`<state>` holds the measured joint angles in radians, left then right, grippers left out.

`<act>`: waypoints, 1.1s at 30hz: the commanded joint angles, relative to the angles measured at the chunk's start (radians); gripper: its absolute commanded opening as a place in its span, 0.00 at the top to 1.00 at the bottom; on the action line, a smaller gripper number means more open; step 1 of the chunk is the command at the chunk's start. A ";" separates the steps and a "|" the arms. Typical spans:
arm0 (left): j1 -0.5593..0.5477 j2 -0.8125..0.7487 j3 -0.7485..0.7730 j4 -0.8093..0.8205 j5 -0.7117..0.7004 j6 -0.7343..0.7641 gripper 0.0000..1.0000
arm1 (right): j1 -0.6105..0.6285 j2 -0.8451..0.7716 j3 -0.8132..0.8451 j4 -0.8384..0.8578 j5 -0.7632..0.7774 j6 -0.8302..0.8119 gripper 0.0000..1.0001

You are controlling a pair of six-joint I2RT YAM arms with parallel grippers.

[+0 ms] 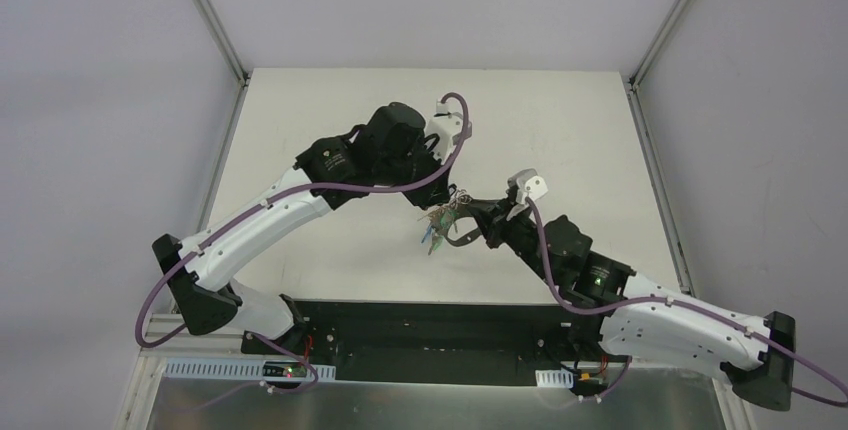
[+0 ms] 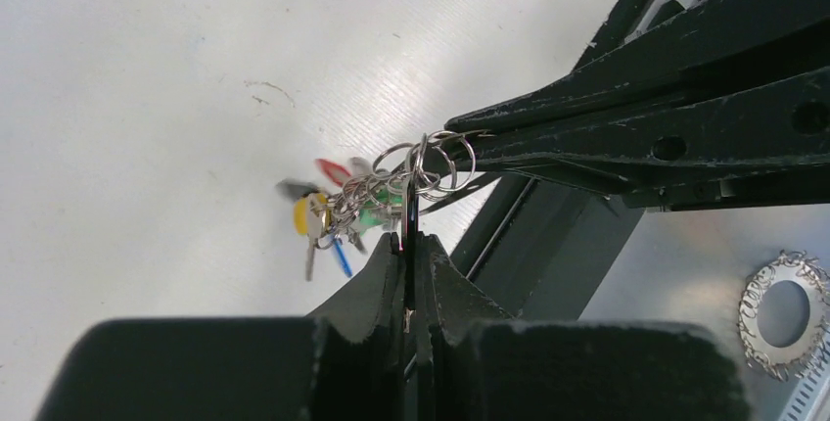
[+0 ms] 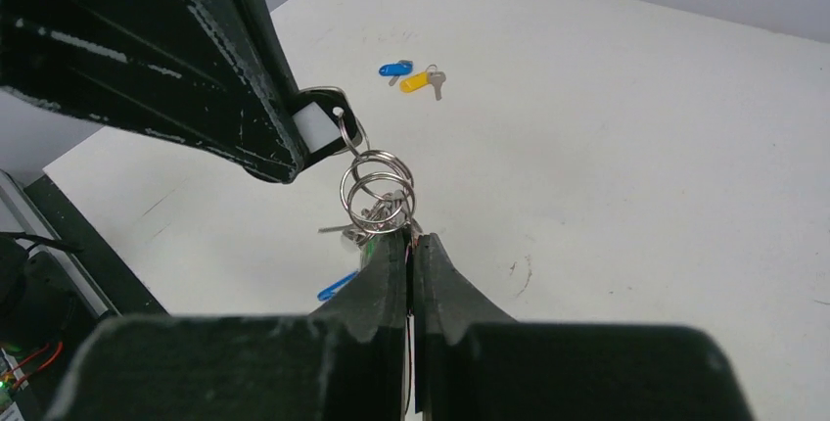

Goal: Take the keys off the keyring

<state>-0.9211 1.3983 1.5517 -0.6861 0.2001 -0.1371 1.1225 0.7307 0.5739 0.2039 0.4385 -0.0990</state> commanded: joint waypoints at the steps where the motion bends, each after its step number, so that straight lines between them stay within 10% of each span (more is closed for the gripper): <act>1: 0.041 -0.072 0.015 0.027 0.086 0.026 1.00 | -0.005 -0.064 -0.023 -0.054 -0.029 -0.081 1.00; 19: 0.074 -0.105 -0.045 -0.001 0.057 0.105 1.00 | -0.015 -0.291 -0.208 0.081 -0.190 -0.086 1.00; 24: 0.075 -0.108 -0.015 0.000 0.116 0.157 1.00 | -0.015 -0.260 -0.212 0.061 -0.309 -0.091 0.47; 33: 0.073 -0.112 -0.038 -0.001 0.306 0.244 1.00 | -0.018 -0.208 -0.139 0.060 -0.327 -0.114 0.48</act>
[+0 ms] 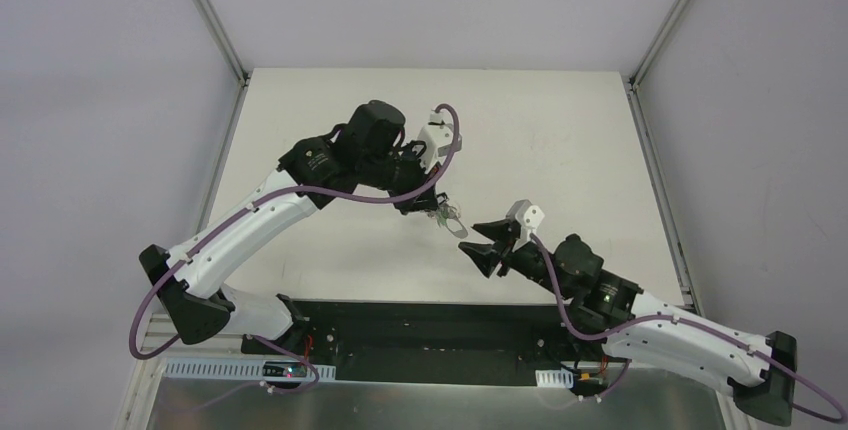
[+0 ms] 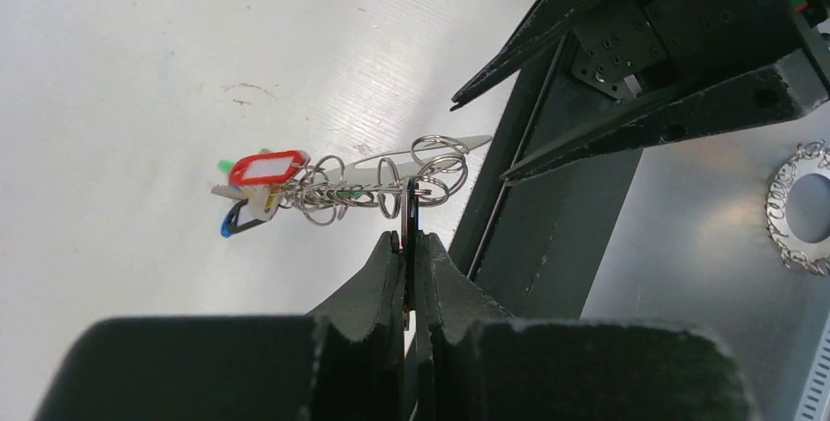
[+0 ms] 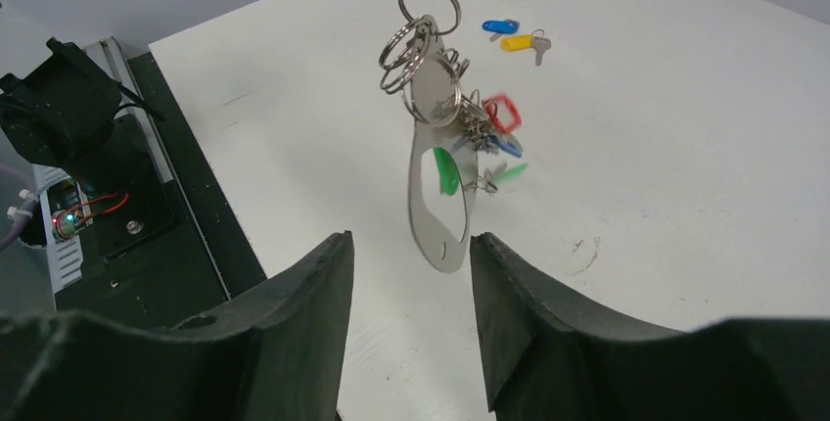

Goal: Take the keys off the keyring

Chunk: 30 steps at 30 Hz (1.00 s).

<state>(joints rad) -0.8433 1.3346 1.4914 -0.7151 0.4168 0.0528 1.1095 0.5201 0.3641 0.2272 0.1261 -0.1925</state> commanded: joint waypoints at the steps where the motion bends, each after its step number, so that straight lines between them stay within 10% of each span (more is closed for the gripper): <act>1: -0.005 -0.051 0.015 0.028 0.091 0.062 1.00 | -0.006 0.004 0.081 0.037 -0.011 -0.023 0.49; 30: -0.006 -0.130 -0.123 0.029 0.181 0.552 1.00 | -0.123 0.224 0.271 0.105 -0.085 -0.009 0.60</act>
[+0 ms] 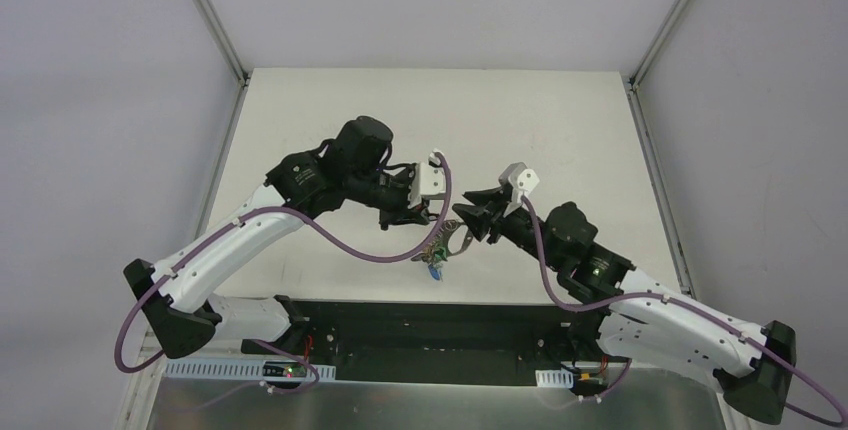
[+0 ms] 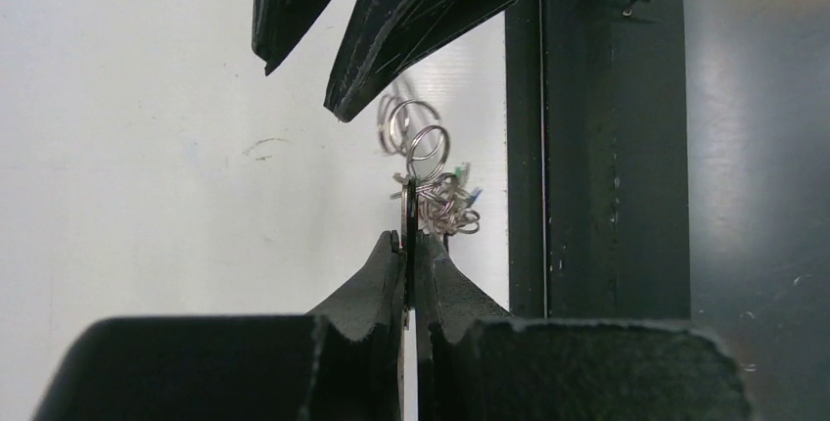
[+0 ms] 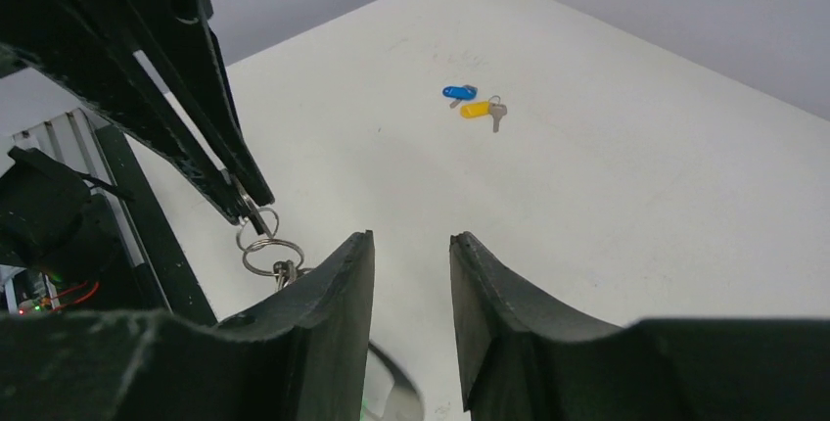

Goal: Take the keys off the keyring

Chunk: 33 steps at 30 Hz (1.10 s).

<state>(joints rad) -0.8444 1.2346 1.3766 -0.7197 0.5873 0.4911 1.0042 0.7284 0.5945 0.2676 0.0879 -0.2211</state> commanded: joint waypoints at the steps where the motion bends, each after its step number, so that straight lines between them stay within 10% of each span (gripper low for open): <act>1: -0.006 -0.025 -0.012 0.035 -0.018 0.118 1.00 | -0.019 0.014 0.033 0.070 -0.052 0.026 0.60; 33: -0.005 -0.258 -0.336 0.344 0.056 0.067 1.00 | -0.046 0.102 0.031 0.018 -0.428 0.084 0.67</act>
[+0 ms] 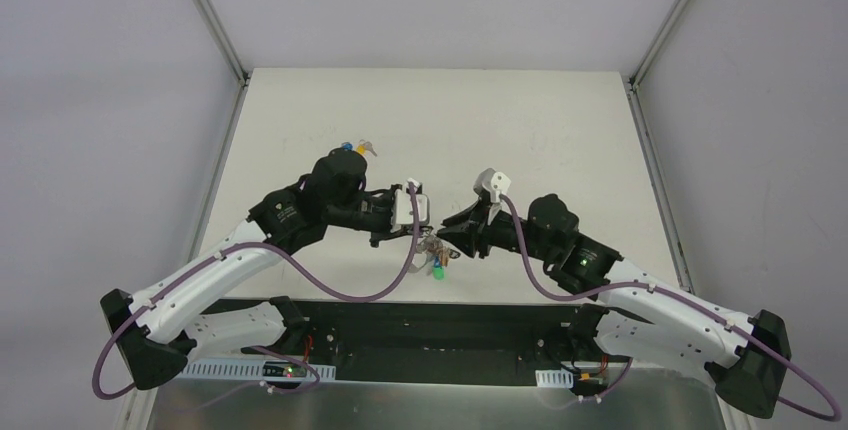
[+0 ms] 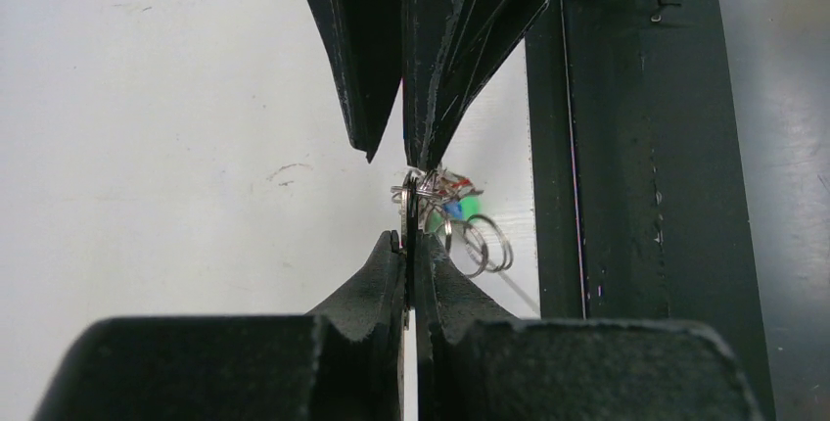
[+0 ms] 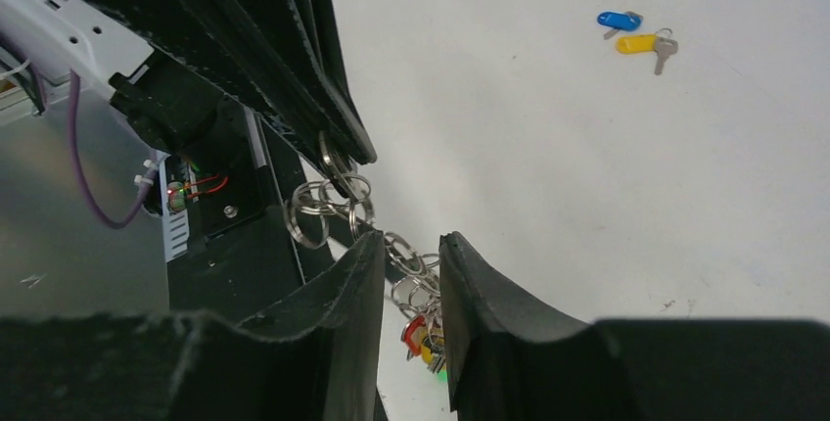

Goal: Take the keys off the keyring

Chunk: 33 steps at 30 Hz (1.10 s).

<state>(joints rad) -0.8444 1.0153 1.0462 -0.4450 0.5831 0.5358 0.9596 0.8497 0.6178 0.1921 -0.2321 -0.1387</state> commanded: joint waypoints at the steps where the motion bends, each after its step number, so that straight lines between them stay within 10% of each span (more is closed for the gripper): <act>1: -0.005 -0.039 -0.006 0.072 0.065 0.025 1.00 | -0.002 -0.018 0.007 0.101 -0.125 -0.002 0.67; 33: 0.003 -0.051 -0.014 0.088 0.070 0.026 1.00 | 0.001 0.006 -0.012 0.160 -0.233 0.007 1.00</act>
<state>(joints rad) -0.8440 0.9886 1.0248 -0.4255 0.6426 0.5625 0.9596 0.8692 0.6041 0.3023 -0.4423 -0.1375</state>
